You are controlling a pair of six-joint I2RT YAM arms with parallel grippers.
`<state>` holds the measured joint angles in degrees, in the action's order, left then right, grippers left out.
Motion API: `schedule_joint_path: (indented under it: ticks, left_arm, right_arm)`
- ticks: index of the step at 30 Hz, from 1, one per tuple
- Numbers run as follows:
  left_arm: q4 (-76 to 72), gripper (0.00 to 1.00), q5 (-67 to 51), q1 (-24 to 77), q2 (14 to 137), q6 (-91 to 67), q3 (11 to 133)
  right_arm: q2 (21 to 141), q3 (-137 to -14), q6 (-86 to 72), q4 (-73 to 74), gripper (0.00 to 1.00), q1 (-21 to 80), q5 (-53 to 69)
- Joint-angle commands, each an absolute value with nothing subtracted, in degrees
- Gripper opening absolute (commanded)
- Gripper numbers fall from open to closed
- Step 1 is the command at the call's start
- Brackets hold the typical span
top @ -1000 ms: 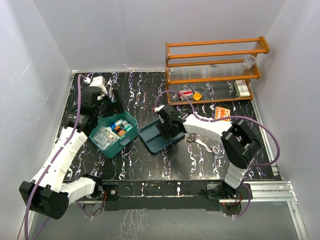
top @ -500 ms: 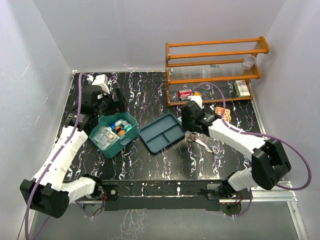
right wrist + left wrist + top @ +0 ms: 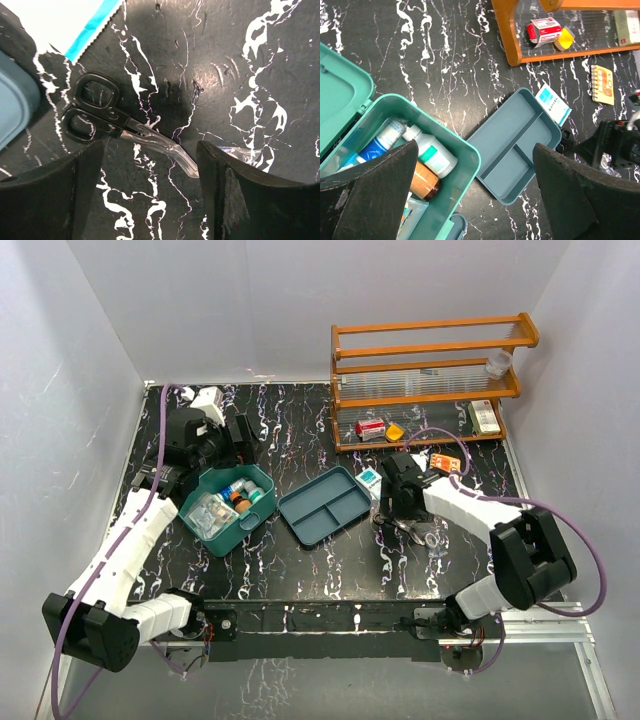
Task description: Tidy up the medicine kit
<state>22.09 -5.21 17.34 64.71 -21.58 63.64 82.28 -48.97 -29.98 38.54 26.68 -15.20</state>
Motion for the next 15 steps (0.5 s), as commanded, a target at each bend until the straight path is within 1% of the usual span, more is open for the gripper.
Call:
schedule_joint_path:
  ticks: [1, 10, 12, 15]
  left_arm:
    - [18.4, 0.96, -10.5, 17.1, 62.4, -18.6, 63.4]
    - [15.9, 0.96, -12.2, 17.2, 58.3, -17.0, 62.0]
    - [15.6, 0.96, -12.6, 17.1, 58.0, -17.2, 61.8]
    - [15.6, 0.96, -12.7, 17.1, 57.6, -17.5, 61.6]
  right_arm:
    - [85.4, -49.7, -29.7, 36.9, 0.73, 26.0, -13.9]
    - [87.6, -48.7, -27.6, 33.7, 0.72, 25.9, -13.1]
    - [88.2, -48.3, -27.2, 33.1, 0.71, 25.9, -12.3]
    - [88.9, -47.4, -26.7, 32.2, 0.66, 25.9, -10.8]
